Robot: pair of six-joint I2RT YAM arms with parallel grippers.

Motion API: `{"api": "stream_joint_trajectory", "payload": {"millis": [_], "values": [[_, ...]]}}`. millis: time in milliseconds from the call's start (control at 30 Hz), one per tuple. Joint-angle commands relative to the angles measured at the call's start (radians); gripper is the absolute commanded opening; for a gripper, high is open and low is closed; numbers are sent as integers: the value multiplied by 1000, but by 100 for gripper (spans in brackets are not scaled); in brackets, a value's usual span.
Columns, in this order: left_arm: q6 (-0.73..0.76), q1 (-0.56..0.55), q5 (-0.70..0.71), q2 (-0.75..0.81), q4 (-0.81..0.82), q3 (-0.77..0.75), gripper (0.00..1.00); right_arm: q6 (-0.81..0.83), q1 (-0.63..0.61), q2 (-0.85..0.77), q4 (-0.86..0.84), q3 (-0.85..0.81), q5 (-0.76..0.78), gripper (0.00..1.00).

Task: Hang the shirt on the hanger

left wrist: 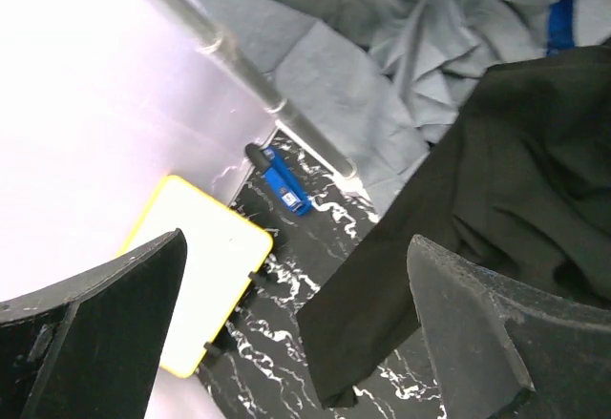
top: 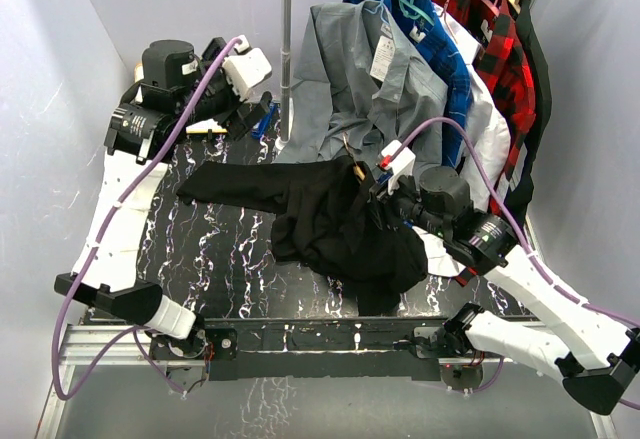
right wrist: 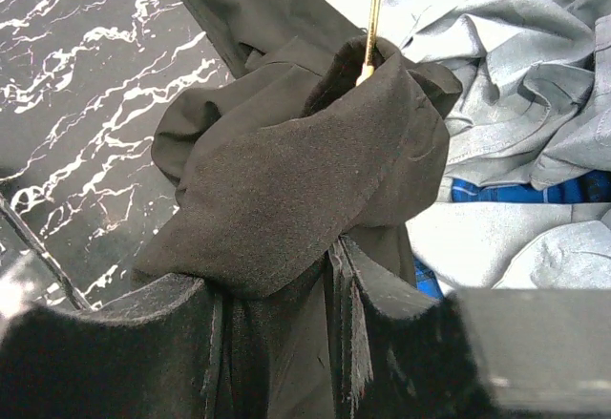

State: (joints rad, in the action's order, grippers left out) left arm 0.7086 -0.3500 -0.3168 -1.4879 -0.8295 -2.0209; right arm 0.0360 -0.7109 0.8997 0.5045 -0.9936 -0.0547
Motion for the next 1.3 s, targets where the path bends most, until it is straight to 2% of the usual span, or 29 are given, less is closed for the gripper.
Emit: {"api": "stream_joint_trajectory", "payload": {"millis": [0,133,200,400,533,767,967,1267], "values": [[-113,-3,193,29,105,52,98,-25,0,-63,-118,-1,10,0],[-236,17,335,52,194,156,98,-24,1,-66,-134,-34,63,0],[-308,56,363,54,220,164,98,-33,0,-67,-164,-52,116,0],[-487,200,311,25,160,18,98,-35,-1,-20,-350,-92,237,0],[-492,243,268,39,102,-24,98,41,0,111,-397,-210,257,0],[-477,321,222,93,55,19,98,107,33,308,-491,-440,284,0],[-472,377,211,107,33,20,98,94,135,474,-509,-676,179,0],[-517,448,111,94,36,25,98,69,207,640,-505,-914,55,0]]}}
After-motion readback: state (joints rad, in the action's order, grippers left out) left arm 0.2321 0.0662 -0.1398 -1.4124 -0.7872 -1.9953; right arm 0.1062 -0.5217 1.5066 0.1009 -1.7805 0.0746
